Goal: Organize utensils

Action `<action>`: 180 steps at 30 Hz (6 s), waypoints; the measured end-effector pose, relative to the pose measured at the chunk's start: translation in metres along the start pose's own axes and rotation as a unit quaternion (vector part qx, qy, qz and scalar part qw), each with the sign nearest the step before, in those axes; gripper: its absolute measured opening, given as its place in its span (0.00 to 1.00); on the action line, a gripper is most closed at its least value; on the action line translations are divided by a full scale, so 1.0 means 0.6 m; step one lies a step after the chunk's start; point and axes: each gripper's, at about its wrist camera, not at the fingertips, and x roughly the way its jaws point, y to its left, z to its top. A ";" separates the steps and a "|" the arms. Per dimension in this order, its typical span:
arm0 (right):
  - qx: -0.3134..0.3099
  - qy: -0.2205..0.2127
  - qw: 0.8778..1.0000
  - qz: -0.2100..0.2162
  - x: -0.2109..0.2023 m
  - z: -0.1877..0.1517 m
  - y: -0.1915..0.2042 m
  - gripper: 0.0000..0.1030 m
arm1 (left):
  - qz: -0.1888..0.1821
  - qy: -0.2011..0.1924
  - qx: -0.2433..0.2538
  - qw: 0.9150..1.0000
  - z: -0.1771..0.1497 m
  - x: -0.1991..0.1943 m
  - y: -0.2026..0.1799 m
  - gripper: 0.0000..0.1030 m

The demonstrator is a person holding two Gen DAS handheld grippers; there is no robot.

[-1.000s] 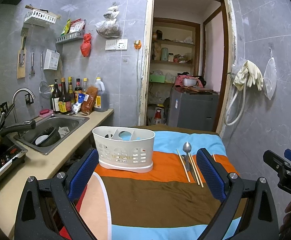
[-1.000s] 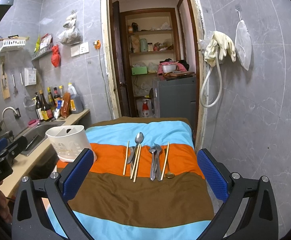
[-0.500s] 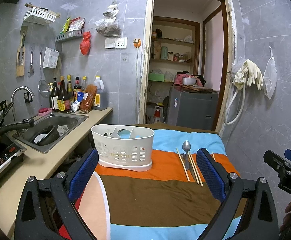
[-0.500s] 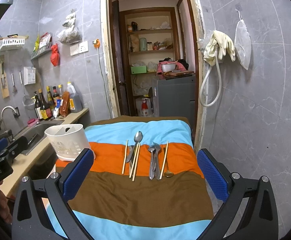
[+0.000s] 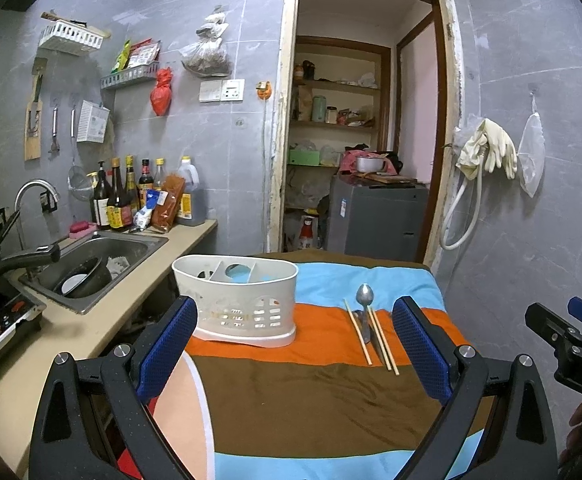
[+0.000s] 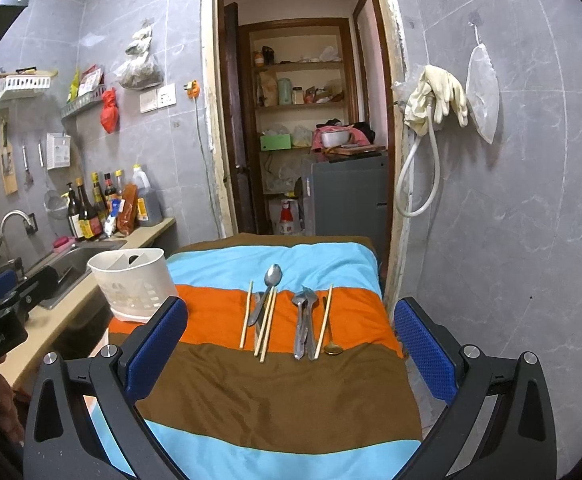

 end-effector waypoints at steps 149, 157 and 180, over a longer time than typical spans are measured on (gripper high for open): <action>0.056 -0.123 0.958 0.252 0.406 0.174 0.245 0.03 | 0.037 -0.072 -0.211 0.974 0.146 0.392 0.405 0.02; 0.043 -0.103 0.963 0.245 0.419 0.126 0.246 0.03 | 0.049 -0.076 -0.197 0.976 0.121 0.394 0.378 0.02; 0.040 -0.066 0.962 0.261 0.381 0.115 0.216 0.20 | -0.010 0.015 -0.141 0.990 0.098 0.361 0.321 0.36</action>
